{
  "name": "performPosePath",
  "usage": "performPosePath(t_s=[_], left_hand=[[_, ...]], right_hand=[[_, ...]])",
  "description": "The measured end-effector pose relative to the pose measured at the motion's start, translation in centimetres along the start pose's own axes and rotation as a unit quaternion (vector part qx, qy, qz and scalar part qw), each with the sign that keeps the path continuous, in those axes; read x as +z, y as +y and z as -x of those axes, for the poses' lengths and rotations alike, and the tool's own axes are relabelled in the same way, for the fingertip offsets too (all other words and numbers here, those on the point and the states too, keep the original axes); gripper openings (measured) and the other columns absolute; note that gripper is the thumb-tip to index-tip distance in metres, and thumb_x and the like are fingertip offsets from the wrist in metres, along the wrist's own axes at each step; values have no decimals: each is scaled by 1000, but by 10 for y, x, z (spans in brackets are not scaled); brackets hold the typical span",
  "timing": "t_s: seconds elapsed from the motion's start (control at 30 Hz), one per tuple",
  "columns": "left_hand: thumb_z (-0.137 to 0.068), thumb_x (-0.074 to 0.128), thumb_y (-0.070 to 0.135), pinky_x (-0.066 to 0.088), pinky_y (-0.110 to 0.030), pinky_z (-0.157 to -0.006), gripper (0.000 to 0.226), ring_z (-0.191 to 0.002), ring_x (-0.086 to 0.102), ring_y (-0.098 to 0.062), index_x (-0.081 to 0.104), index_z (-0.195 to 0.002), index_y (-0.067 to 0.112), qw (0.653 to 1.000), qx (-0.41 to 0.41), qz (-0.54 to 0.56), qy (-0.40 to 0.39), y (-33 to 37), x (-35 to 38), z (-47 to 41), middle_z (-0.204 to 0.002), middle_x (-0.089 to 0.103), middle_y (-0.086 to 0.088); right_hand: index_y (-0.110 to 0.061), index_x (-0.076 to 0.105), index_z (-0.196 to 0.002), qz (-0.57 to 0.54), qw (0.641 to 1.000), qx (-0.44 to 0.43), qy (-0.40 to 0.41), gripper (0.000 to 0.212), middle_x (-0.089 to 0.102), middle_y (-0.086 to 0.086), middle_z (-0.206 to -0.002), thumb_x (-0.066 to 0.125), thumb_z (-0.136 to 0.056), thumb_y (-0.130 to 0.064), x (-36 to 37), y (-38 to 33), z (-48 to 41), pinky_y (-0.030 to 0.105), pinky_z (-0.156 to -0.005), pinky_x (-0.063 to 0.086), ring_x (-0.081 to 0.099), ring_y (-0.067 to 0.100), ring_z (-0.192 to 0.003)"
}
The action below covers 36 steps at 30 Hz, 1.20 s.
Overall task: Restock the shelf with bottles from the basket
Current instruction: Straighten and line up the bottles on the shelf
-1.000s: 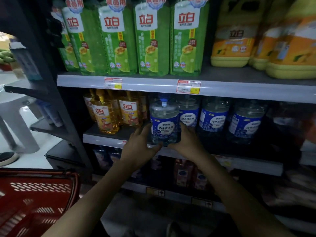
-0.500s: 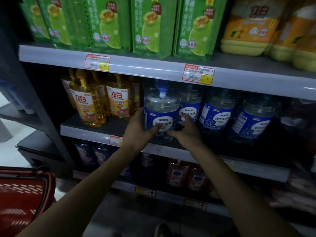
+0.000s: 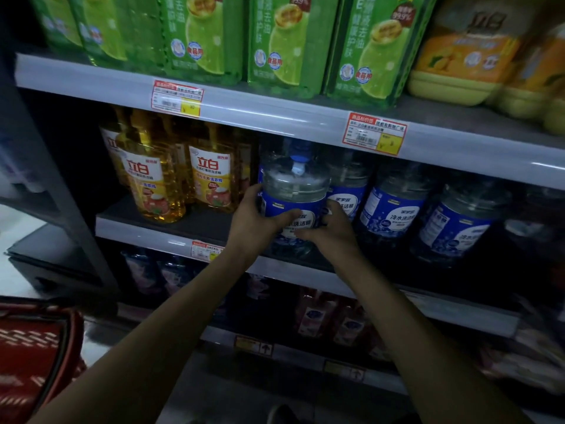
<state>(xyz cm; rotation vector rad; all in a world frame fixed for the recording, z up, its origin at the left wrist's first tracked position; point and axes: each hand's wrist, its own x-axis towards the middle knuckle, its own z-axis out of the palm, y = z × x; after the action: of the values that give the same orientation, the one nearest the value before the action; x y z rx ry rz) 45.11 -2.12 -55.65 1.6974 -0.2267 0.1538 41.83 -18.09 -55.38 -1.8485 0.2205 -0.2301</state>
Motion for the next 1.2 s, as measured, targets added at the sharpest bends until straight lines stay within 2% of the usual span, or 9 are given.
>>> performPosePath(t_s=[0.17,0.27,0.43,0.57,0.77,0.93,1.0,1.1,1.2], left_hand=[[-67,96,24,62,-32,-88,86,-110,67,-9,50,-140,16,1000,2,11,4,3,-6,3,-130,65,2],[-63,99,24,60,-27,-88,87,-113,65,-8,51,-135,19,1000,14,3,-9,2,-13,7,-128,65,6],[-57,101,23,59,-24,-92,91,-116,66,-5,54,-135,21,997,53,-7,-54,7,-22,21,-128,68,8],[-48,104,33,57,-22,-92,105,-116,67,-5,55,-139,21,994,76,-12,-71,11,-26,36,-129,69,8],[-41,106,30,50,-7,-82,105,-104,64,13,55,-133,28,996,72,-25,-45,17,-31,53,-120,69,18],[-34,103,42,54,-12,-81,109,-104,68,7,58,-132,27,997,59,-7,-39,18,-34,48,-116,71,16],[-36,99,44,59,-23,-86,106,-107,70,-1,60,-132,25,998,55,-5,-35,15,-36,42,-118,73,11],[-35,106,34,60,-32,-93,116,-115,68,-10,56,-139,16,998,51,12,-23,12,-40,30,-126,71,5],[-33,103,28,58,-37,-95,110,-118,67,-14,53,-130,17,999,33,36,-5,12,-41,17,-124,68,4]], right_hand=[[-20,50,-134,-8,999,-33,9,83,67,2,-129,94,-66,-4,-1,2,6,40,-91,61,68,18,-111],[-23,48,-132,-12,998,-56,5,86,67,-3,-126,96,-62,-5,-4,3,11,43,-92,61,67,14,-112],[-27,44,-132,27,994,-107,3,96,61,-9,-130,101,-56,-22,-9,4,25,30,-97,54,60,10,-121],[-31,49,-142,63,986,-154,12,105,60,-8,-136,98,-51,-45,-4,8,33,40,-103,53,58,12,-127],[-24,58,-136,95,981,-163,48,89,57,1,-125,100,-57,-26,1,8,43,36,-99,53,57,16,-115],[-22,60,-134,104,979,-161,66,88,58,1,-124,99,-55,-29,8,5,37,39,-99,54,58,18,-116],[-26,61,-133,99,980,-158,66,91,61,0,-124,99,-51,-35,11,4,34,40,-97,55,59,16,-116],[-27,63,-129,68,986,-138,66,97,69,-7,-122,98,-42,-47,17,0,28,40,-94,58,65,12,-114],[-26,64,-127,42,991,-105,65,101,73,-10,-119,99,-34,-45,25,-4,18,42,-92,60,68,10,-110]])
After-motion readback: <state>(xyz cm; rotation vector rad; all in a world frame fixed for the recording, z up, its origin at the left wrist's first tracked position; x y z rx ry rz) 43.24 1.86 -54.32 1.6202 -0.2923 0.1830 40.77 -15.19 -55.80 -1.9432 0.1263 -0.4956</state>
